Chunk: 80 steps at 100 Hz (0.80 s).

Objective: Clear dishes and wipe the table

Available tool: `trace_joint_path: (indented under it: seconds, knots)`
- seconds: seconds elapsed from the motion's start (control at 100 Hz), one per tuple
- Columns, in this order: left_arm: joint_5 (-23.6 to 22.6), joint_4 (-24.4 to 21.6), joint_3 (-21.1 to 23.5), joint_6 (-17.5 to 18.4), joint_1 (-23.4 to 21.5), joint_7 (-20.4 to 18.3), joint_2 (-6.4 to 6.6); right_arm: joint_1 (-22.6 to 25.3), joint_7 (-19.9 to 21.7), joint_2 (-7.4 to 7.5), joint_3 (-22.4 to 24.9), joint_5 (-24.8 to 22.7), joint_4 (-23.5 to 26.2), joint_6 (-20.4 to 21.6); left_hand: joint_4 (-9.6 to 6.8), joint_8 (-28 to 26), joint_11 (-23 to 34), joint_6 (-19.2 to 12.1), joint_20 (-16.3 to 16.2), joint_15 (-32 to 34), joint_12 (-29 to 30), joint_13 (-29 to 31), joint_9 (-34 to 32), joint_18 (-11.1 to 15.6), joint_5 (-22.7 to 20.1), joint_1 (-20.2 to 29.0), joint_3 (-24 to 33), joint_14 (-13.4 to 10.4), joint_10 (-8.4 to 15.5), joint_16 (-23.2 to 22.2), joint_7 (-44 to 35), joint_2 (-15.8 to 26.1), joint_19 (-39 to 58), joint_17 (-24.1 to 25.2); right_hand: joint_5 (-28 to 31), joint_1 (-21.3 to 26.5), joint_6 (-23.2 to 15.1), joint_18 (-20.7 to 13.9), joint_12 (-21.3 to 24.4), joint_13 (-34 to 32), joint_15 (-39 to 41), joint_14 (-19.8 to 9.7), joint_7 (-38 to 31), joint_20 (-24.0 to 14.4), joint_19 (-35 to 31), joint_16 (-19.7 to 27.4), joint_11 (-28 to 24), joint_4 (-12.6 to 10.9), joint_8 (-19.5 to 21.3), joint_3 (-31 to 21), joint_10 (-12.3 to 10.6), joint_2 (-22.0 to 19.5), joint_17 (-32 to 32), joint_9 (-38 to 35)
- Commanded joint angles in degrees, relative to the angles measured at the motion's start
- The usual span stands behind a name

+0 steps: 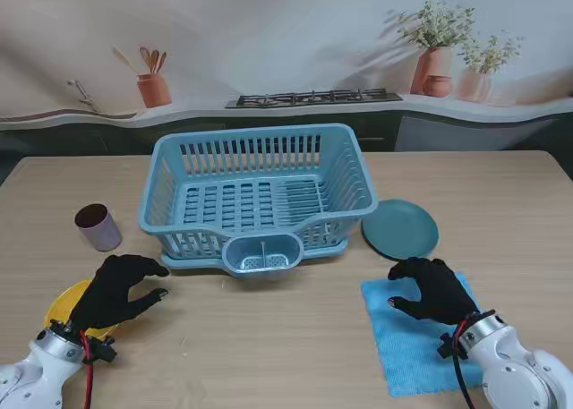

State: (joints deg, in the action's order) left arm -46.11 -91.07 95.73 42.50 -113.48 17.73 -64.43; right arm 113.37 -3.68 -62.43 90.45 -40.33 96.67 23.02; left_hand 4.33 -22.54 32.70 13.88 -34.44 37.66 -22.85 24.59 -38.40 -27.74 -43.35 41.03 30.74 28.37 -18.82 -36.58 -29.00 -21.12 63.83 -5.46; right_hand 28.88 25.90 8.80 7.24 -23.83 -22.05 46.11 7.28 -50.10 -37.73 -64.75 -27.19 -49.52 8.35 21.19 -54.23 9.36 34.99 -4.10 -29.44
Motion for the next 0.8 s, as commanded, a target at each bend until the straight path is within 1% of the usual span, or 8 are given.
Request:
trace_joint_path:
  seconds: [0.0,0.32,0.56,0.72,0.79]
  knots:
    - [-0.4,0.1,0.0,-0.1,0.1,-0.3,-0.15,0.6,0.7,-0.18,-0.1,-0.3,0.3,0.0,0.86,-0.6,0.0,-0.7,-1.5,0.7,-0.6,1.1,-0.6,-0.7,-1.3,-0.8,2.0,0.5,0.0,-0.7,-0.8,-0.3,2.2,-0.1,-1.9,0.6,0.1,-1.4,-0.7,0.2,1.2,0.0,-0.6,0.5,-1.0,-0.9,-1.4,-0.7,0.4,-1.3,-0.2,2.4,0.0,0.2]
    - [-0.4,0.4,0.0,0.1,0.3,-0.3,-0.13,0.5,0.4,-0.18,0.0,-0.8,0.1,0.0,0.86,-0.6,0.0,-0.7,-1.4,0.6,-0.6,1.2,-0.6,-0.6,-1.3,-0.7,2.0,0.4,0.0,-0.7,-0.9,-0.4,1.9,0.1,-1.9,0.5,0.0,-1.3,-0.6,0.2,1.0,0.0,-0.5,0.7,-1.1,-0.8,-1.3,-0.6,0.1,-1.4,-0.3,2.4,0.1,0.3]
    - [-0.4,0.5,-0.1,0.1,0.4,-0.2,-0.16,-0.4,0.4,-0.06,0.2,-1.6,-0.1,0.2,0.86,-0.5,0.0,-0.7,-1.4,0.6,-0.6,1.2,-0.7,-0.6,-1.3,-0.7,2.0,0.3,0.0,-0.7,-0.8,-0.3,1.7,0.1,-2.0,0.5,0.0,-1.5,-0.1,0.6,-0.3,-0.2,0.0,1.0,-0.6,-0.2,-0.1,-0.8,-0.3,-1.6,-0.3,2.1,0.4,0.7]
    - [-0.4,0.6,0.0,0.2,0.4,-0.1,-0.17,-2.0,1.1,0.19,0.2,-2.5,-0.5,0.6,0.86,-0.5,0.0,-0.7,-1.3,0.6,-0.6,1.2,-0.7,-0.5,-1.4,-0.7,2.0,0.4,-0.1,-0.7,-0.9,-0.4,1.5,0.2,-2.2,0.4,0.2,-2.2,1.7,1.6,-5.0,-0.9,3.1,2.1,1.6,2.0,4.4,-0.9,-2.1,-1.4,-0.5,2.1,1.5,1.4]
    - [-0.4,0.5,0.0,0.2,0.4,-0.1,-0.16,-3.0,1.4,0.37,0.2,-3.4,-1.0,0.9,0.86,-0.5,0.0,-0.7,-1.3,0.6,-0.6,1.2,-0.7,-0.5,-1.4,-0.7,2.0,0.5,0.0,-0.7,-0.9,-0.4,1.5,0.2,-1.9,0.2,0.4,-2.9,2.8,2.2,-8.0,-1.3,6.1,3.0,3.8,3.5,7.4,-1.0,-3.7,-1.3,-0.6,2.0,2.1,1.8]
